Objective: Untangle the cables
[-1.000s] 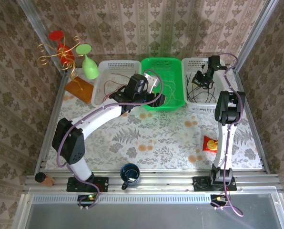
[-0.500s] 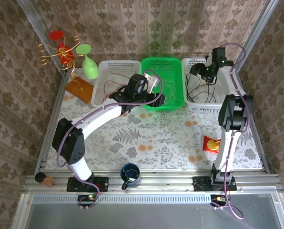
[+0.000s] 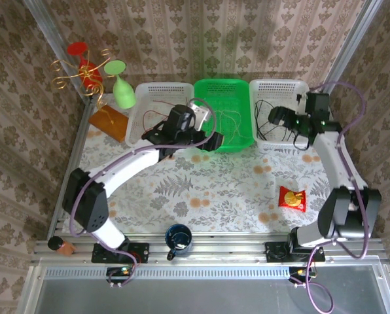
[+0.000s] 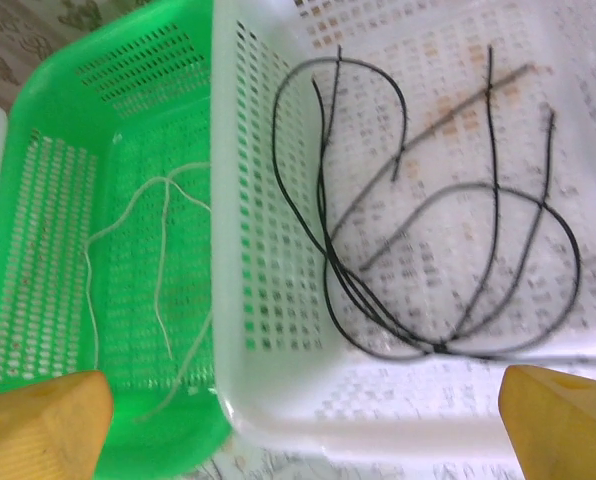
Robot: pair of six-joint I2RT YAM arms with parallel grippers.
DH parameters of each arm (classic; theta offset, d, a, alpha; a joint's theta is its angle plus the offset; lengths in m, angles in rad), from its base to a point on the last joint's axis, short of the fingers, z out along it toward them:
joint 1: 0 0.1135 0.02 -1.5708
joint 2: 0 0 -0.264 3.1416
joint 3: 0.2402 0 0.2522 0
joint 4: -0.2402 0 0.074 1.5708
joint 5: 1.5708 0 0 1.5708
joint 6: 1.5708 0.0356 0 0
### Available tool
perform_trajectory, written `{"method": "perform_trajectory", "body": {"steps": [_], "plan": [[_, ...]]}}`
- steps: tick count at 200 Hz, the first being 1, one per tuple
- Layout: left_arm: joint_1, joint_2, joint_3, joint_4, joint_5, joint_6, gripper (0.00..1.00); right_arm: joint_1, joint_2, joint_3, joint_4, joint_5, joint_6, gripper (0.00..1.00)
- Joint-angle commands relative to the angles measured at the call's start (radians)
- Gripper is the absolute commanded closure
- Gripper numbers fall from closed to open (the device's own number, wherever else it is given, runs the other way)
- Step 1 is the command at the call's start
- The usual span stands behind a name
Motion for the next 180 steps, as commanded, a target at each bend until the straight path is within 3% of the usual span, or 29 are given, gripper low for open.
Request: {"method": "perform_trajectory", "body": {"steps": [1, 50, 68, 79, 98, 115, 128, 142, 180], "plan": [[0.052, -0.135, -0.114, 0.038, -0.045, 0.006, 0.00, 0.005, -0.142, -0.156, 0.147, 0.085, -0.027, 0.00], [0.254, -0.389, -0.458, 0.191, -0.107, 0.003, 0.00, 0.050, -0.332, -0.530, 0.381, 0.223, -0.020, 0.00], [0.346, -0.455, -0.565, 0.259, -0.153, 0.031, 0.00, 0.102, -0.343, -0.657, 0.569, 0.285, -0.034, 0.00], [0.375, -0.485, -0.633, 0.322, -0.198, 0.063, 0.00, 0.134, -0.323, -0.716, 0.694, 0.360, -0.045, 0.00], [0.409, -0.509, -0.763, 0.491, -0.277, 0.127, 0.00, 0.158, -0.271, -0.709, 0.750, 0.458, -0.083, 0.00], [0.415, -0.507, -0.844, 0.652, -0.337, 0.202, 0.00, 0.160, -0.189, -0.743, 0.944, 0.464, -0.103, 0.00], [0.425, -0.499, -0.872, 0.718, -0.373, 0.237, 0.00, 0.170, -0.133, -0.659, 0.830, 0.504, -0.129, 0.00], [0.443, -0.485, -0.889, 0.765, -0.397, 0.270, 0.00, 0.189, -0.094, -0.703, 0.978, 0.575, -0.210, 0.00], [0.521, -0.405, -0.952, 0.926, -0.347, 0.313, 0.00, 0.177, 0.031, -0.851, 1.333, 0.513, -0.238, 0.00]]}}
